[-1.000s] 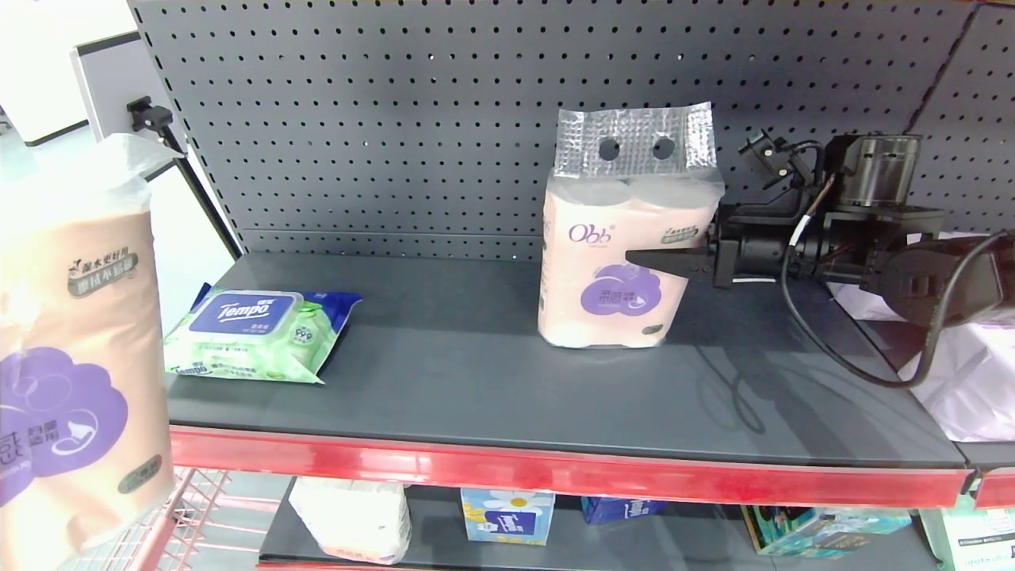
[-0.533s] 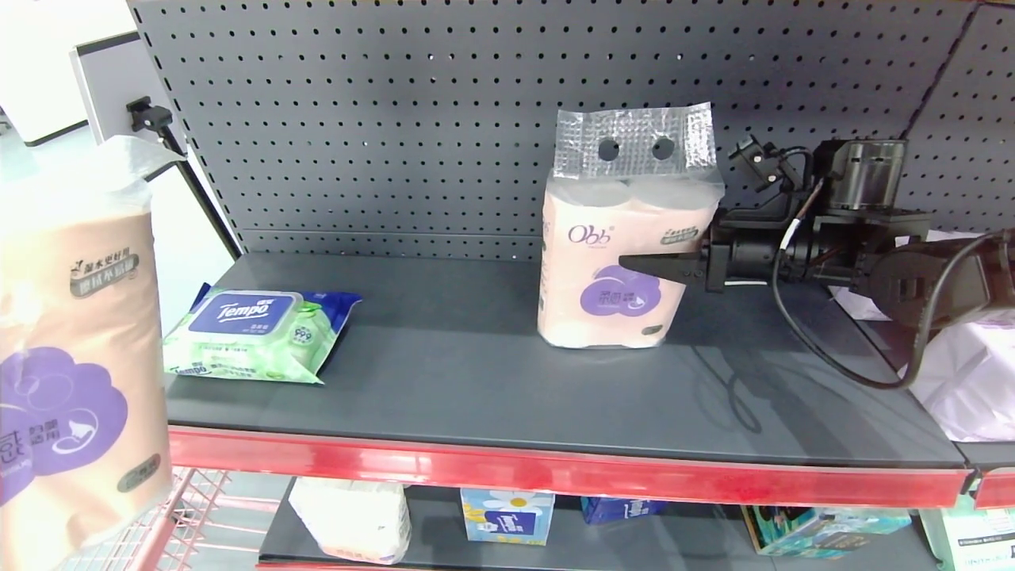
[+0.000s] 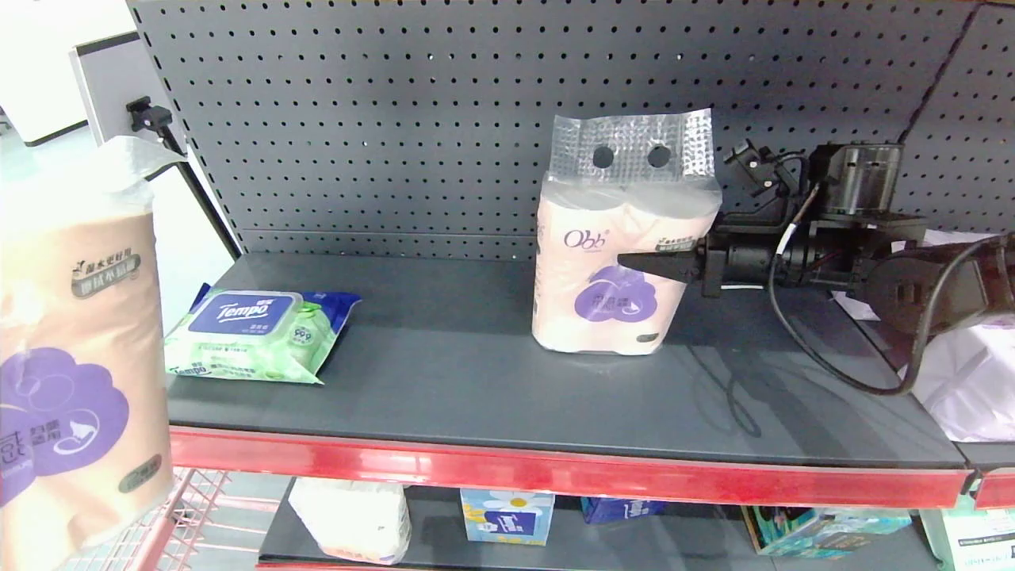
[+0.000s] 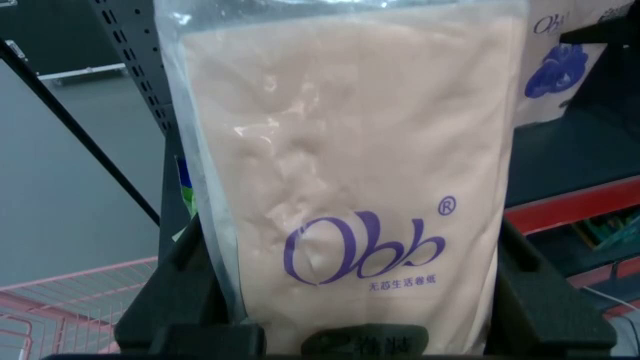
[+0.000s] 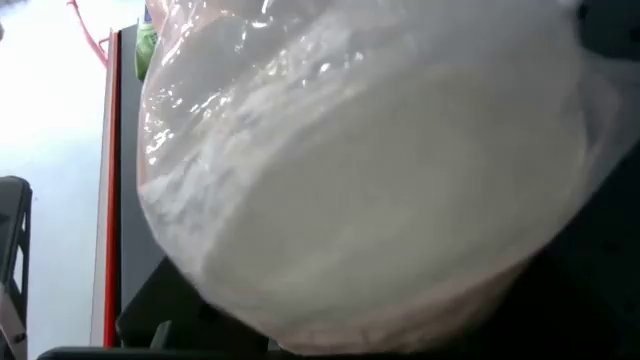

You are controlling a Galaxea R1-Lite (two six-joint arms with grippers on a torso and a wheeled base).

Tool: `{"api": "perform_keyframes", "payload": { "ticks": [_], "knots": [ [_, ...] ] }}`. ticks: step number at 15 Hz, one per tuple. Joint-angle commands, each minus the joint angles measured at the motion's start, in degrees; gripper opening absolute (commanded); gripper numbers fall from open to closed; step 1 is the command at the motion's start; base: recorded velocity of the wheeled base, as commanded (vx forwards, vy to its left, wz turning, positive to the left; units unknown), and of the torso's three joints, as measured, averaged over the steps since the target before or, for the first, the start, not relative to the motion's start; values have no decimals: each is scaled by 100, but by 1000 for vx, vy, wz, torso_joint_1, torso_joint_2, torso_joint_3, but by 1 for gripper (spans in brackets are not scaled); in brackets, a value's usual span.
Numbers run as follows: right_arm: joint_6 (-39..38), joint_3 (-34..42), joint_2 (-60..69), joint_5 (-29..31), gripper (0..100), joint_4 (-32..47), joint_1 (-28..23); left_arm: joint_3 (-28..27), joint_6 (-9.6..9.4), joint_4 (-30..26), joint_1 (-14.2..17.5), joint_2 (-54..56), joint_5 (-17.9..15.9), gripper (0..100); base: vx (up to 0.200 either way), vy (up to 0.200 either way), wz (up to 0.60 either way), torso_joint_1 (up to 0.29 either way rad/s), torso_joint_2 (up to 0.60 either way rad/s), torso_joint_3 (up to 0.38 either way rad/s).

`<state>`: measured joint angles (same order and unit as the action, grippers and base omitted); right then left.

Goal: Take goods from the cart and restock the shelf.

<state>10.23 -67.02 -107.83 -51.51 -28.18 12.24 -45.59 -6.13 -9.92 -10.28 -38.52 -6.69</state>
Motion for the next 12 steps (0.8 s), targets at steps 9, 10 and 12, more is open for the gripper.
{"api": "perform_keyframes", "payload": {
  "ticks": [9,10,12],
  "knots": [
    [146,1447,1282,-272,0,6,15,-55,-2,8,-1,3,-7,0,0,0,0,0,0,0],
    [146,1447,1282,-272,0,6,15,-55,-2,8,-1,3,-7,0,0,0,0,0,0,0],
    [287,2167,1765,-193,0,6,332,-55,-2,8,-1,3,-16,0,0,0,0,0,0,0]
  ]
}}
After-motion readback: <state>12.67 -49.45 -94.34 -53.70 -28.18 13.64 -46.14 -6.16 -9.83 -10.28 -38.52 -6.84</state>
